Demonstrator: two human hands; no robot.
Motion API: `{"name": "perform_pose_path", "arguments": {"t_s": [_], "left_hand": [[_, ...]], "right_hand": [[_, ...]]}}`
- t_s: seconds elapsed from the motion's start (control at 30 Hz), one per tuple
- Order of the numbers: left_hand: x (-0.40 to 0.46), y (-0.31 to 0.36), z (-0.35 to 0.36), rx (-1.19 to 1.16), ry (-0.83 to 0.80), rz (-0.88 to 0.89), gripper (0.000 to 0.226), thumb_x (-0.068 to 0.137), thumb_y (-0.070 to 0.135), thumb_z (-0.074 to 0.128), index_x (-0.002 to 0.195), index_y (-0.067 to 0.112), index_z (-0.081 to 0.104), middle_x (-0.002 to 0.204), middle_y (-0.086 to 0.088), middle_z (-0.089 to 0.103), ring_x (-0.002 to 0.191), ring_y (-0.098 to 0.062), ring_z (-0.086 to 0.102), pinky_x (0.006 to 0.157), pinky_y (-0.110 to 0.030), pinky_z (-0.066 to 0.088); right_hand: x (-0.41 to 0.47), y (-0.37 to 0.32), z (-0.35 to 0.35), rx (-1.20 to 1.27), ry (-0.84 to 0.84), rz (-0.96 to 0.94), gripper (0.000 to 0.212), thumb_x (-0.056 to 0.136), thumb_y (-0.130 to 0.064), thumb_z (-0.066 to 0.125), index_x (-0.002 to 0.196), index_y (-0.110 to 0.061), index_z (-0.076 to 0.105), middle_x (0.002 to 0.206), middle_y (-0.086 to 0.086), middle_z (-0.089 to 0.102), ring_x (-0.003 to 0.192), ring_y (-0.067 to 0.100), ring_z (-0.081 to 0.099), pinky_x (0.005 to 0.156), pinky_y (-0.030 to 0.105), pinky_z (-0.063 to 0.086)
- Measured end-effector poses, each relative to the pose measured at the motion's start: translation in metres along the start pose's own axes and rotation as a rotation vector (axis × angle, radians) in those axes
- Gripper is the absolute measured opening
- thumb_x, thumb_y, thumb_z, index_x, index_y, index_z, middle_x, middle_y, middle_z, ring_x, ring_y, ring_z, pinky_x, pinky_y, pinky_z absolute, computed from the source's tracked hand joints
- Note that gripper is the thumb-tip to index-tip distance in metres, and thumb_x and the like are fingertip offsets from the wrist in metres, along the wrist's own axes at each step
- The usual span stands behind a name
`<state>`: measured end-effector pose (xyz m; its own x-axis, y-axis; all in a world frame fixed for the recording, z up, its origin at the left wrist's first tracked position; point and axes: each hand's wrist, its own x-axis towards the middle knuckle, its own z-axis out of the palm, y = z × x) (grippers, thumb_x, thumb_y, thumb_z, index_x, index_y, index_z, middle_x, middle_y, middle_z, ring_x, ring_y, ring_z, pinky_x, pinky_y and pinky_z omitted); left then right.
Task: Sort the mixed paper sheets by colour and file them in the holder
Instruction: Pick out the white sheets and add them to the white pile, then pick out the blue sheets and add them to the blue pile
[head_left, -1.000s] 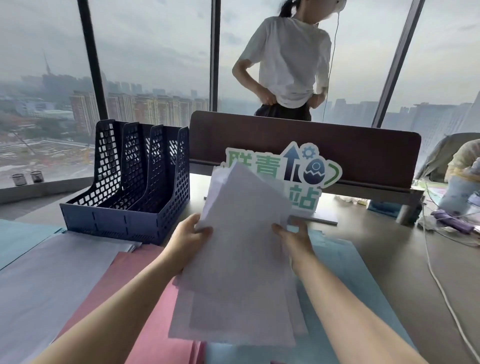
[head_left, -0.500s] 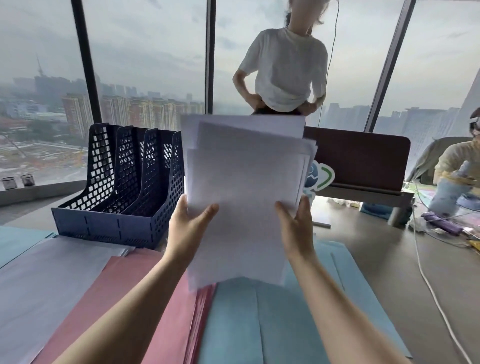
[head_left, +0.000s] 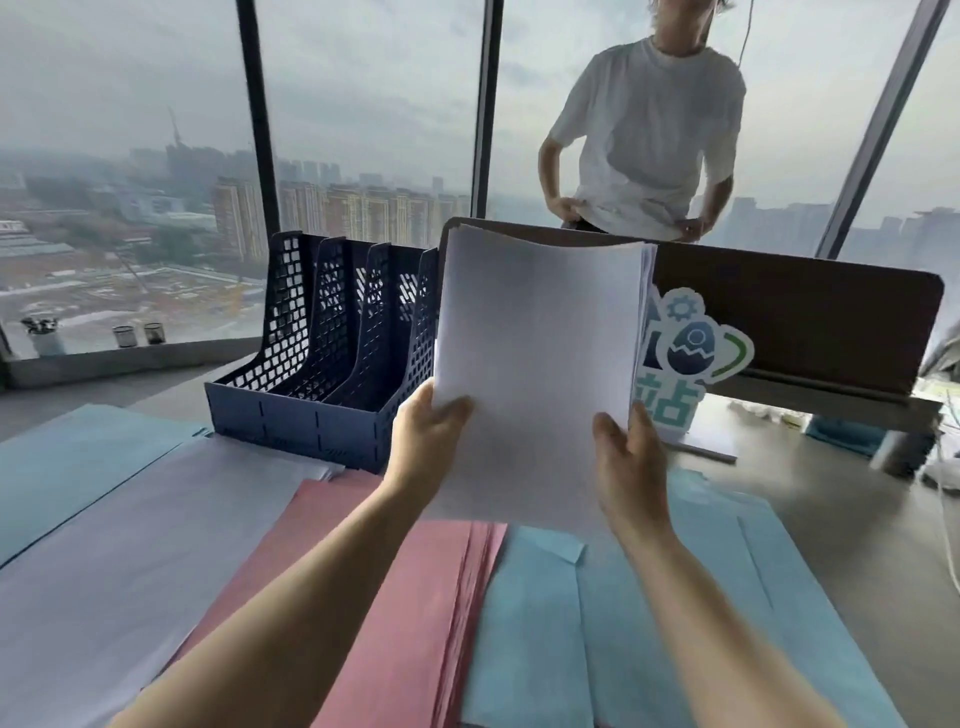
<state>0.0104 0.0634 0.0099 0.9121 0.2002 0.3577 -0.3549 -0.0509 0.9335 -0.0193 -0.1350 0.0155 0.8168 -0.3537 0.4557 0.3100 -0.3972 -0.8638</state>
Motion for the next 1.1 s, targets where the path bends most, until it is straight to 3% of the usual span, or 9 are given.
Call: {"name": "perform_pose_path", "arguments": {"t_s": [0.1,0.17,0.23,0.3,0.57,0.8,0.9,0.97,1.1], "left_hand": [[0.01,0.024,-0.04,0.016,0.004,0.007,0.005,0.079,0.018,0.064,0.08,0.022,0.06,0.073,0.004,0.066,0.066,-0.019,0.06,0.064,-0.038,0.052],[0.01,0.035,-0.079,0.016,0.023,-0.028,0.008,0.073,0.016,0.061,0.079,0.02,0.057,0.073,-0.004,0.061,0.065,-0.02,0.057,0.061,-0.036,0.049],[0.005,0.042,-0.124,0.034,0.032,-0.067,0.017,0.067,0.014,0.059,0.083,0.014,0.059,0.07,-0.004,0.063,0.061,-0.02,0.06,0.058,-0.029,0.05],[-0.004,0.046,-0.17,0.104,0.015,-0.115,0.017,0.066,0.01,0.063,0.083,0.012,0.062,0.067,0.003,0.066,0.054,-0.007,0.063,0.052,-0.018,0.05],[-0.025,0.015,-0.344,0.728,0.077,-0.459,0.004,0.083,0.001,0.069,0.084,0.005,0.069,0.076,-0.012,0.065,0.062,-0.019,0.057,0.053,-0.022,0.046],[-0.025,-0.023,-0.372,1.002,0.047,-0.503,0.014,0.07,0.016,0.076,0.065,0.017,0.063,0.07,-0.006,0.063,0.064,-0.017,0.054,0.054,-0.023,0.036],[-0.018,-0.031,-0.371,1.223,-0.002,-0.533,0.035,0.067,0.026,0.078,0.099,0.015,0.071,0.107,-0.012,0.069,0.093,-0.025,0.061,0.071,-0.028,0.047],[-0.016,-0.03,-0.361,1.442,-0.022,-0.542,0.064,0.076,0.032,0.075,0.135,0.019,0.054,0.134,-0.01,0.055,0.122,-0.029,0.051,0.095,-0.035,0.046],[-0.011,-0.019,-0.305,1.427,-0.017,-0.357,0.057,0.082,0.027,0.065,0.138,0.027,0.051,0.132,-0.005,0.057,0.122,-0.028,0.051,0.099,-0.038,0.045]], "right_hand": [[-0.01,-0.039,0.019,0.05,-0.071,-0.045,0.037,0.101,-0.017,0.046,0.136,-0.004,0.048,0.118,-0.007,0.05,0.114,0.015,0.053,0.102,0.03,0.04],[-0.021,-0.057,0.041,0.126,-0.14,-0.01,0.024,0.098,-0.014,0.047,0.116,-0.005,0.06,0.124,0.016,0.058,0.095,0.02,0.057,0.088,0.038,0.04],[-0.037,-0.072,0.071,0.197,-0.245,0.064,0.013,0.082,-0.018,0.051,0.074,-0.011,0.058,0.069,0.001,0.058,0.063,0.018,0.048,0.066,0.037,0.037],[-0.054,-0.081,0.102,0.211,-0.398,0.185,0.012,0.069,-0.018,0.051,0.06,-0.011,0.052,0.057,0.005,0.049,0.055,0.02,0.044,0.054,0.035,0.035],[-0.139,-0.095,0.212,0.053,-0.997,0.384,0.015,0.087,0.001,0.047,0.074,-0.004,0.053,0.048,0.01,0.056,0.036,0.018,0.057,0.034,0.021,0.042],[-0.16,-0.084,0.256,-0.272,-1.031,0.237,0.015,0.076,-0.011,0.053,0.063,-0.007,0.06,0.053,0.005,0.065,0.033,0.013,0.054,0.039,0.018,0.043],[-0.158,-0.079,0.258,-0.429,-1.002,0.139,0.019,0.073,-0.022,0.06,0.057,-0.012,0.061,0.042,0.0,0.059,0.034,0.013,0.053,0.046,0.02,0.047],[-0.152,-0.079,0.252,-0.483,-0.98,0.09,0.031,0.078,-0.033,0.066,0.055,-0.013,0.059,0.035,-0.002,0.053,0.036,0.012,0.051,0.048,0.021,0.044],[-0.124,-0.07,0.213,-0.411,-0.77,0.077,0.035,0.083,-0.04,0.058,0.058,-0.015,0.055,0.054,0.004,0.065,0.048,0.019,0.057,0.057,0.032,0.053]]}}
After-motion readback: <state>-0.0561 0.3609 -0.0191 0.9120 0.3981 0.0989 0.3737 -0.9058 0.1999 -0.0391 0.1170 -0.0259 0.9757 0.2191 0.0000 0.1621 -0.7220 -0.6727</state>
